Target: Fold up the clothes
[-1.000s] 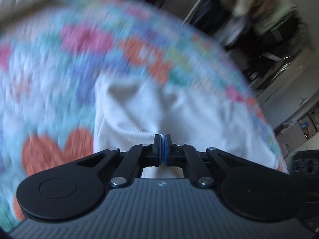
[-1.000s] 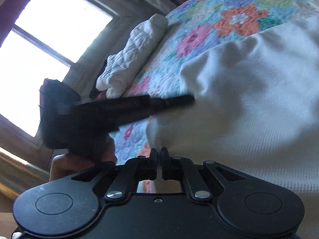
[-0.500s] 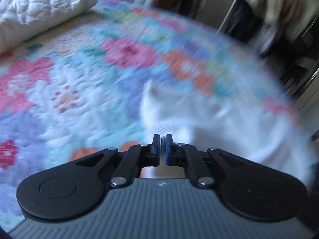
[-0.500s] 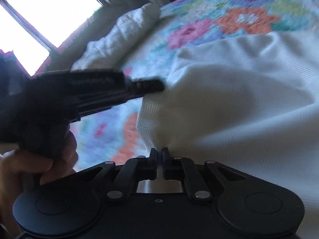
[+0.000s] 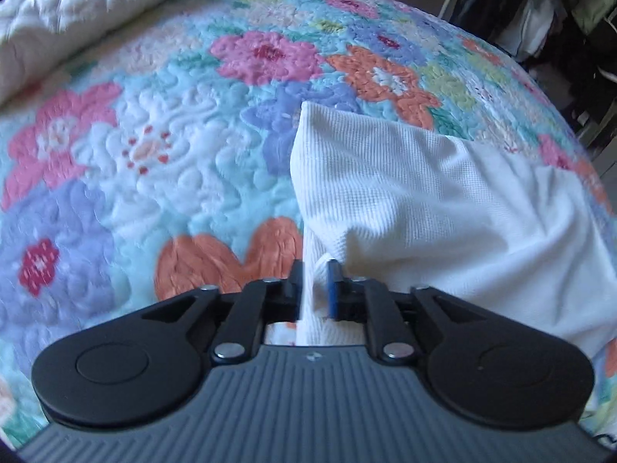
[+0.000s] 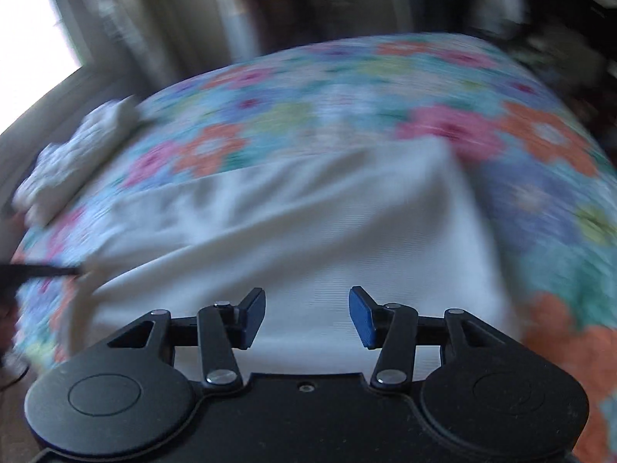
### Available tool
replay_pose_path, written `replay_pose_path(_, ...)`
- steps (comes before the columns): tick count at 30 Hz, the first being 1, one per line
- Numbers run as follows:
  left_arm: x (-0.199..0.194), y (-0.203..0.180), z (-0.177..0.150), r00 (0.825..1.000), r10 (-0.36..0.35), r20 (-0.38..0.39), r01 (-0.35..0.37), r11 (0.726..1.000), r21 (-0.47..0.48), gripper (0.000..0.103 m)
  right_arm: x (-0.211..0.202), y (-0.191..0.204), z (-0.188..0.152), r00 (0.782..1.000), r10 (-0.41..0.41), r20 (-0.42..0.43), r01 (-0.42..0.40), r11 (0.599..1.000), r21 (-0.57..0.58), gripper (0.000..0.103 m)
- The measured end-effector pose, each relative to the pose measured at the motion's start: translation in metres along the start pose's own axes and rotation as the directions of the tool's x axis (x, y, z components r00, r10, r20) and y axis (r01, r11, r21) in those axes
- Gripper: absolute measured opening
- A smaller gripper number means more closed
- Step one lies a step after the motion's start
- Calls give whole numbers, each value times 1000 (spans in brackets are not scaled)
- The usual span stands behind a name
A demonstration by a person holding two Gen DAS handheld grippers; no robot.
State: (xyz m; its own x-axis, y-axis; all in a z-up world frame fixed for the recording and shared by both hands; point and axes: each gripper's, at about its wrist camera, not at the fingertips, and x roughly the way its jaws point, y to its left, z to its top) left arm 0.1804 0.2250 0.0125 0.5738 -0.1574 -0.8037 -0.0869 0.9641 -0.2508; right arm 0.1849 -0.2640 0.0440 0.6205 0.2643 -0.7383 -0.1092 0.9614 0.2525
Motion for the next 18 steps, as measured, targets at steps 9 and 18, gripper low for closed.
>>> replay_pose_path(9, -9, -14, -18, 996, -2, -91, 7, 999, 54, 48, 25, -49, -15, 946, -215, -242, 203, 976, -75, 71)
replay_pose_path(18, -8, -37, -36, 989, 66, -129, -45, 987, 157, 7, -13, -53, -3, 993, -85, -78, 82, 996, -40, 5)
